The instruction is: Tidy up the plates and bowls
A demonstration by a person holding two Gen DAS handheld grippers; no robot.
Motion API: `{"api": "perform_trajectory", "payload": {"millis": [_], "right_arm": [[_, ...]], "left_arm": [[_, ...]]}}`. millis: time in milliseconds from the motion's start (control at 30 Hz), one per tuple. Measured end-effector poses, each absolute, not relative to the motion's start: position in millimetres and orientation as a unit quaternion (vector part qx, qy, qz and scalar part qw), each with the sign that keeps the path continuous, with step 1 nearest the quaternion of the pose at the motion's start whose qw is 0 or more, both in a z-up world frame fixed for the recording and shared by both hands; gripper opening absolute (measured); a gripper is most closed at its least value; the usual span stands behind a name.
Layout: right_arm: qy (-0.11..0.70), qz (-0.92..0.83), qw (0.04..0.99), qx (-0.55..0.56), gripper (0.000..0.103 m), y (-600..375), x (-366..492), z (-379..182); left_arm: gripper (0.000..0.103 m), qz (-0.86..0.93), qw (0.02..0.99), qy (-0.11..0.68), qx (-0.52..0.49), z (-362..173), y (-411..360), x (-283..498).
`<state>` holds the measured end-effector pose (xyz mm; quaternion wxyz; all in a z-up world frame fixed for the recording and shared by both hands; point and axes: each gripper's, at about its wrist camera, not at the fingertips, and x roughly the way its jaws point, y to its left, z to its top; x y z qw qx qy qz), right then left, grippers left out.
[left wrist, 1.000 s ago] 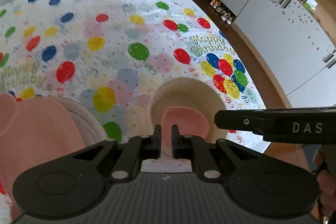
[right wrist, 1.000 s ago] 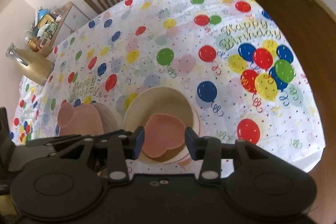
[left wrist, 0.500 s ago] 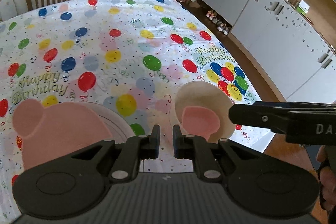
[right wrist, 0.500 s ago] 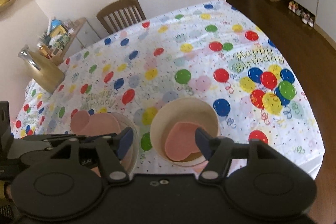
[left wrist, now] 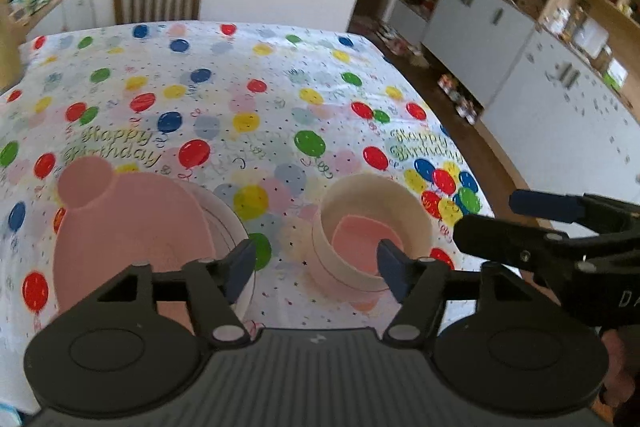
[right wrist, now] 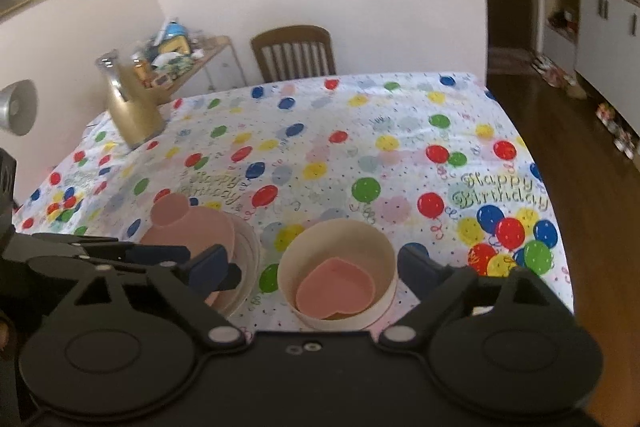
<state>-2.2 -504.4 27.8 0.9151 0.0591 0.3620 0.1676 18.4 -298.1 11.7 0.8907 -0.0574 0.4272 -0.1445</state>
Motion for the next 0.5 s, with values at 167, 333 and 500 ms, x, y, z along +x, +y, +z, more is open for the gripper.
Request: {"api": "perform_trajectory", "payload": {"millis": [167,333,500], "right_arm": [[0.368,0.195,0.908,0.045,0.098,-519,-5,24],[0.405,0.183,0.895,0.047,0.098,-532,21,12],[0.456,0.148,0.873,0.088,0.096,-547,58,-13]], "left_arm": [[0.081,-0.107,0.902,0.412,-0.070,13,-305,-1],[0.081,-0.084,0.892,0.437,-0.084,-2,-316,16],[0.081,-0.061,0.877,0.466,-0.099,-23,-327,52]]}}
